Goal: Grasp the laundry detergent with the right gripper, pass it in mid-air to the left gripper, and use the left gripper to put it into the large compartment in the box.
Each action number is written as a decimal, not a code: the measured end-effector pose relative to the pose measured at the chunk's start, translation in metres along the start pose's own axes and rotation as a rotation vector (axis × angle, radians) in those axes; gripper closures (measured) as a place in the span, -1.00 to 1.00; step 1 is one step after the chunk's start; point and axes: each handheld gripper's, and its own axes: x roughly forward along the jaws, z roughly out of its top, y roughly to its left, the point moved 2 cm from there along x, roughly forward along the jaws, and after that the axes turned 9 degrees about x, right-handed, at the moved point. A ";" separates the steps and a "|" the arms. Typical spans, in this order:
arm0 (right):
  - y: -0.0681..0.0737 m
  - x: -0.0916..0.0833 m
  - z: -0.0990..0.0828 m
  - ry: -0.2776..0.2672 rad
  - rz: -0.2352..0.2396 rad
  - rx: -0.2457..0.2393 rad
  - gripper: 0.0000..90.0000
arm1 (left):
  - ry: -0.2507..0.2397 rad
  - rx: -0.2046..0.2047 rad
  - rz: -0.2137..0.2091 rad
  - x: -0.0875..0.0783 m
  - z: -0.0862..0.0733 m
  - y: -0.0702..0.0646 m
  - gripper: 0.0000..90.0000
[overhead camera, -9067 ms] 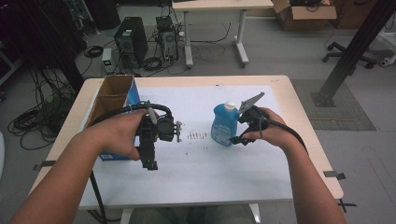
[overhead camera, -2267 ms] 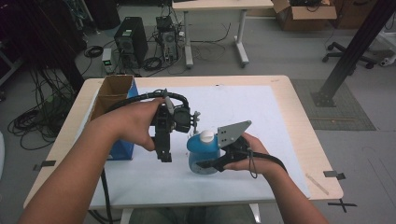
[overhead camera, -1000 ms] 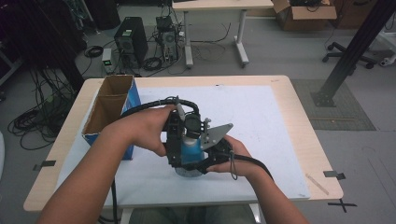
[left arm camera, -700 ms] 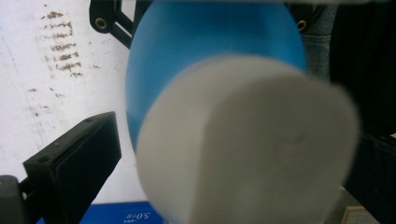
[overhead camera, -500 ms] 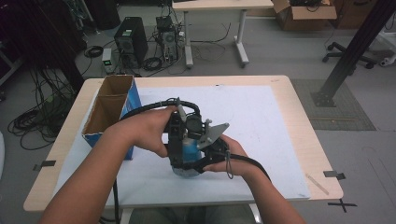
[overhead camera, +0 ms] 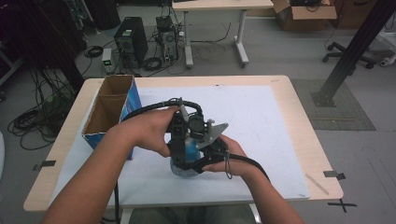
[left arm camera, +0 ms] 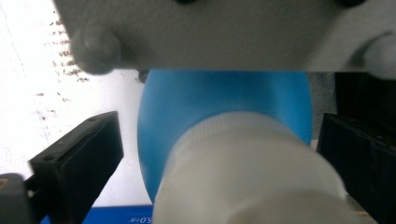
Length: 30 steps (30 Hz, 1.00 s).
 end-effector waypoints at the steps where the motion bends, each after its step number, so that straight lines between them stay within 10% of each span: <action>1: 0.000 0.000 0.000 -0.001 0.000 -0.002 0.00 | -0.001 0.001 -0.001 0.000 0.000 0.000 -0.92; 30: 0.002 0.002 0.003 -0.020 0.010 0.008 0.00 | -0.004 -0.003 0.019 -0.001 -0.004 0.001 -0.55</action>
